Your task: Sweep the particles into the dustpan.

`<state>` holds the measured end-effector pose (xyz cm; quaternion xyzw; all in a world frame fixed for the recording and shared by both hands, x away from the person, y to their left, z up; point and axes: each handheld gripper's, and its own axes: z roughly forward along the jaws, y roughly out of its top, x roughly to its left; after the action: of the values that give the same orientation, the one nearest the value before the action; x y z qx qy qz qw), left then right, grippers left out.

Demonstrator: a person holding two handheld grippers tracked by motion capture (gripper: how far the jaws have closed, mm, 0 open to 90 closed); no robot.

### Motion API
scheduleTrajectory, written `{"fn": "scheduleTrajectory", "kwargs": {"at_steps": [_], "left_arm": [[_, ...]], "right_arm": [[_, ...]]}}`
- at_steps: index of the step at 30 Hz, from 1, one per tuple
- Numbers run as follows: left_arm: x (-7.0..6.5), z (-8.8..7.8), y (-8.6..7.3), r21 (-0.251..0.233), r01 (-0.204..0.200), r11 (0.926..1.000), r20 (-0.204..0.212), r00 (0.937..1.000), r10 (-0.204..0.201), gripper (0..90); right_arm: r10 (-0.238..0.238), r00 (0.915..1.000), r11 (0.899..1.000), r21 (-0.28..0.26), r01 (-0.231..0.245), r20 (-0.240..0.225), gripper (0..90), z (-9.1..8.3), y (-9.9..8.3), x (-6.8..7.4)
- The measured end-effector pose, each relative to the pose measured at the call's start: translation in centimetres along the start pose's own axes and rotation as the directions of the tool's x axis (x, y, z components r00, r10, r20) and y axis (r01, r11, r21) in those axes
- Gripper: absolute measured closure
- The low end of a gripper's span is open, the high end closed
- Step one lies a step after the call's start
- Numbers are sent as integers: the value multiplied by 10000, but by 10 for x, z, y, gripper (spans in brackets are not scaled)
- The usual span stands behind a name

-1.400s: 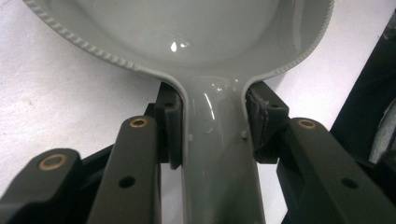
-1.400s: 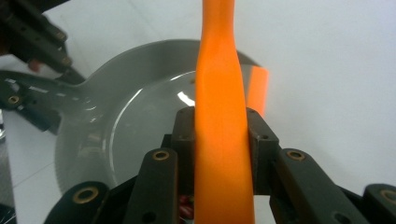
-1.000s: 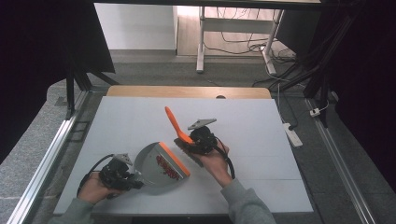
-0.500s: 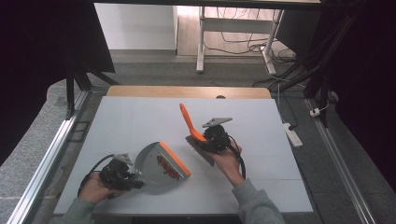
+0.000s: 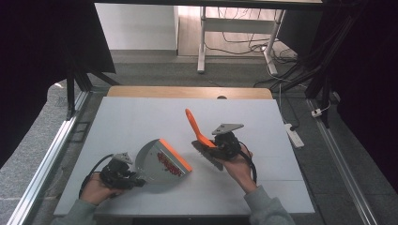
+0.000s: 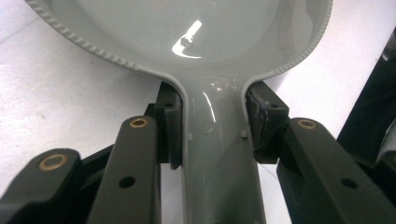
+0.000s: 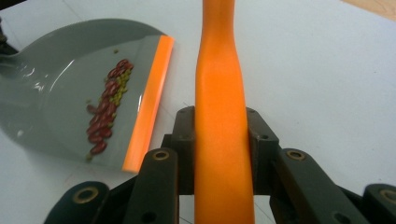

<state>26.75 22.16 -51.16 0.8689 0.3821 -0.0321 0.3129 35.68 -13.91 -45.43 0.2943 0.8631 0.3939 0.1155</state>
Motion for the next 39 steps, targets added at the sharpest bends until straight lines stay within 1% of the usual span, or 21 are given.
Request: {"fn": "scheduleTrajectory", "kwargs": {"at_steps": [6, 10, 12, 16, 19, 23, 24, 28, 31, 35, 39], "left_arm": [[0, -2, 0, -381, 235, 9990, -29, 9997, -236, 617], [0, -2, 0, -408, 300, 9987, -81, 9995, -303, 617], [-1, -2, 0, -372, 307, 9988, -190, 9993, -314, 616], [0, -4, 0, -584, 375, 9976, -190, 9991, -386, 616], [0, -6, -1, -703, 346, 9969, -149, 9992, -357, 617], [0, -9, -2, -794, 449, 9958, -305, 9984, -475, 616], [-1, -10, -2, -880, 527, 9947, -336, 9979, -558, 616], [-2, -11, -2, -1025, 599, 9929, -393, 9972, -642, 617], [-2, -12, -1, -1150, 645, 9913, -469, 9964, -703, 616], [-2, -13, -2, -1287, 828, 9882, -568, 9943, -907, 616], [-2, -13, -4, -1606, 1178, 9800, -644, 9895, -1295, 617]], "right_arm": [[-228, 9997, 9996, -147, 228, -34, 710, -12, -4, -1], [-292, 9996, 9994, -165, 292, -40, 710, -16, -8, -2], [-330, 9994, 9993, -149, 330, -40, 710, -18, -10, -3], [-383, 9993, 9991, -176, 383, -5, 710, -22, -13, -4], [-316, 9995, 9993, -201, 316, 11, 710, -27, -17, -5], [-485, 9988, 9987, -129, 486, 81, 710, -34, -23, -5], [-488, 9987, 9987, -157, 490, 119, 710, -37, -24, -6], [-500, 9987, 9986, -167, 502, 119, 709, -43, -27, -10], [-367, 9993, 9992, -141, 369, 116, 710, -45, -29, -15], [-246, 9995, 9996, -102, 248, 179, 710, -47, -32, -20], [-120, 9999, 9999, -104, 121, 75, 710, -50, -35, -23]]}}
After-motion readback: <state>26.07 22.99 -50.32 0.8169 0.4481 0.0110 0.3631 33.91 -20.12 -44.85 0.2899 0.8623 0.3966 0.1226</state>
